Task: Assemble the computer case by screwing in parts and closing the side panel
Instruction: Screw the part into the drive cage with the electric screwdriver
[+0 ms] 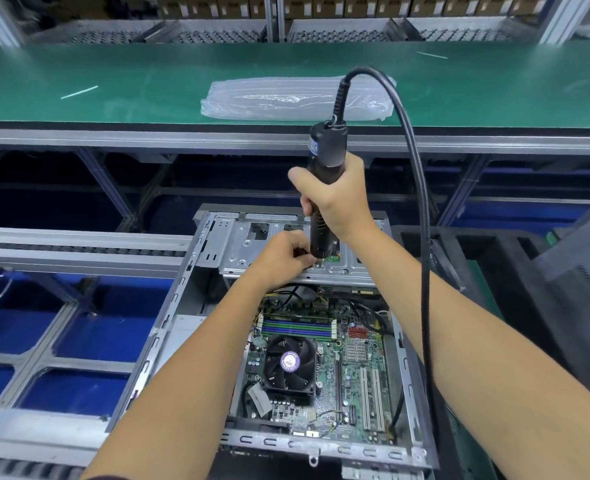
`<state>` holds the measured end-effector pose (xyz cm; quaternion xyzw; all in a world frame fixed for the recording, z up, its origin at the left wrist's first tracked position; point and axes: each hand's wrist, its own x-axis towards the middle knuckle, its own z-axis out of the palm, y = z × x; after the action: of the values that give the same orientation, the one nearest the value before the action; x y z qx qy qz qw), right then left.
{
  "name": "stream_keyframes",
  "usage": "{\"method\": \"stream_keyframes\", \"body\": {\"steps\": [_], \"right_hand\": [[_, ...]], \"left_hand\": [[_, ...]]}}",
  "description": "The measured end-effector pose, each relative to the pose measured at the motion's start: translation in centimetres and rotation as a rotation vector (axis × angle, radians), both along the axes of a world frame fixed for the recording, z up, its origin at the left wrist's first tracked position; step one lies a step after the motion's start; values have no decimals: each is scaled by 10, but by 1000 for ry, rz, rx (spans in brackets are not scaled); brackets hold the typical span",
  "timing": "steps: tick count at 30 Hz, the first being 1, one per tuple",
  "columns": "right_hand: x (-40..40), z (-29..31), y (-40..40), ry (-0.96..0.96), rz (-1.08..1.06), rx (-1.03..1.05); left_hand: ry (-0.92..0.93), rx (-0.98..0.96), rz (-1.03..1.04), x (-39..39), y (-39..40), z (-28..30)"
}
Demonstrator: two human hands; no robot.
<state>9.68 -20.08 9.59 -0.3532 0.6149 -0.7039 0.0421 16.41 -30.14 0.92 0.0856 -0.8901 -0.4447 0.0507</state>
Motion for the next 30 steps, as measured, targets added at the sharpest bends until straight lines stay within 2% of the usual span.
{"method": "stream_keyframes", "body": {"steps": [13, 18, 22, 30], "right_hand": [[-6, -2, 8, -84, 37, -88], [-7, 4, 8, -319, 167, -183], [-6, 5, 9, -430, 242, -256], [-4, 12, 12, -512, 272, -236]], "left_hand": [[19, 69, -30, 1, 3, 2], [-20, 120, -38, 2, 4, 4], [1, 97, -40, 3, 5, 4], [10, 87, -26, 0, 4, 2]]}}
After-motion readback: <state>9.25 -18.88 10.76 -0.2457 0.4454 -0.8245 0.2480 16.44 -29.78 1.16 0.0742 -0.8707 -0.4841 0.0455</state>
